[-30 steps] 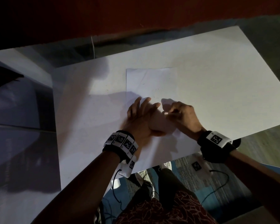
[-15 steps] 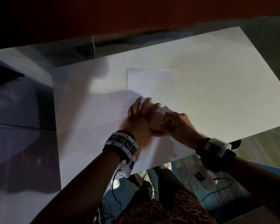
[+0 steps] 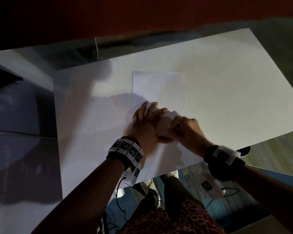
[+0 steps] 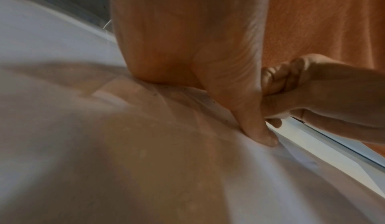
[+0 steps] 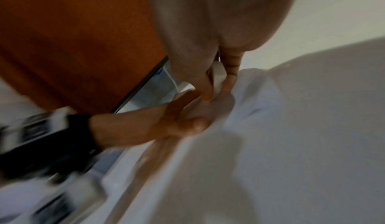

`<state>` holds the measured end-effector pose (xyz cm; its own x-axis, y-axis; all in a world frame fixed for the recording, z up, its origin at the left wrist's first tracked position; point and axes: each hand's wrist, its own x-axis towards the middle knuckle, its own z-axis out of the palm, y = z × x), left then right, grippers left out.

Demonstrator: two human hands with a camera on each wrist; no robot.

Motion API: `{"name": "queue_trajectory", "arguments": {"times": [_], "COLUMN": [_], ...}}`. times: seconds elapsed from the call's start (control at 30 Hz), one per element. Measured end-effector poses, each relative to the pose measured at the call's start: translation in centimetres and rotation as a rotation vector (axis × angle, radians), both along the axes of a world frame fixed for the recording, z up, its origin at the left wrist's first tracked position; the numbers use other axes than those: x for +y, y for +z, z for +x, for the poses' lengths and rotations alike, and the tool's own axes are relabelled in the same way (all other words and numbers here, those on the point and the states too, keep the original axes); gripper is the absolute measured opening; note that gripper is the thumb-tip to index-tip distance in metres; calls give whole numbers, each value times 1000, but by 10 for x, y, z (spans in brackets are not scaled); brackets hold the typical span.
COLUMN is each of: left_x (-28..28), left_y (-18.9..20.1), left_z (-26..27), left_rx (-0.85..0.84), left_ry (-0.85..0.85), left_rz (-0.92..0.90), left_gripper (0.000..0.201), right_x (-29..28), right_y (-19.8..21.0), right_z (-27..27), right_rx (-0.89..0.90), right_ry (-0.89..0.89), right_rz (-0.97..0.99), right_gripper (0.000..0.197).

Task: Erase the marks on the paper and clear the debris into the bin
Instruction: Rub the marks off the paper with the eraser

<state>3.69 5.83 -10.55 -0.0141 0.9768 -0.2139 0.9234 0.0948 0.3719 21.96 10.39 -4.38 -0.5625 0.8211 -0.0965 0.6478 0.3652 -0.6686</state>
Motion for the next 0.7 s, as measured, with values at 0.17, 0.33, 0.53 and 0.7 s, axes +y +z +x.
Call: {"name": "queue_trajectory", "arguments": {"times": [0.17,0.33,0.53,0.7], "left_x": [1,0,2,2], "left_y": [7,4,6,10], "left_z": [-1,1,0,-2], "left_rx": [-38,7,-39,-63], "left_ry": [-10,-8,9,-2], "left_rz": [-10,-2,-32,-36], "left_gripper": [123,121,122,120], "right_x": [21,-5,5,24], "right_y": [3,1,0,1], "right_z": [10,5,7,16], "right_rx": [39,-19,9,44], "right_ry": [-106,61,-3,-78], "right_rz": [1,21,-3,-14], "right_gripper": [14,9,12,14]}}
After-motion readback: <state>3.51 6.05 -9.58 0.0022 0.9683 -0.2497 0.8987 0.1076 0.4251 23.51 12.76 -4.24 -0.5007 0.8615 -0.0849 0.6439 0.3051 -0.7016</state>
